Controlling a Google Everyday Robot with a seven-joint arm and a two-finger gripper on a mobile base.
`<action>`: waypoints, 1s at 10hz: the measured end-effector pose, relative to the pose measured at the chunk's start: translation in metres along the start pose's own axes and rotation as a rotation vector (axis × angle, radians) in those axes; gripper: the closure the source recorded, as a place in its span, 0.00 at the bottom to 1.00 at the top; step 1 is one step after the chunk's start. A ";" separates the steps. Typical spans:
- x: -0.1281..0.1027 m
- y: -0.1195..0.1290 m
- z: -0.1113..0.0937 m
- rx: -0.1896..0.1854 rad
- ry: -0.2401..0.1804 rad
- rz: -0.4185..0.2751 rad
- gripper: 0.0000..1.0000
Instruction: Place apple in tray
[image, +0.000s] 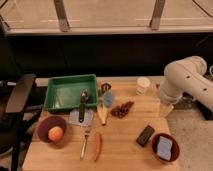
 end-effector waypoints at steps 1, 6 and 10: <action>-0.020 -0.001 -0.003 -0.005 -0.037 -0.048 0.35; -0.147 -0.001 -0.005 -0.026 -0.220 -0.269 0.35; -0.155 0.000 -0.005 -0.027 -0.230 -0.282 0.35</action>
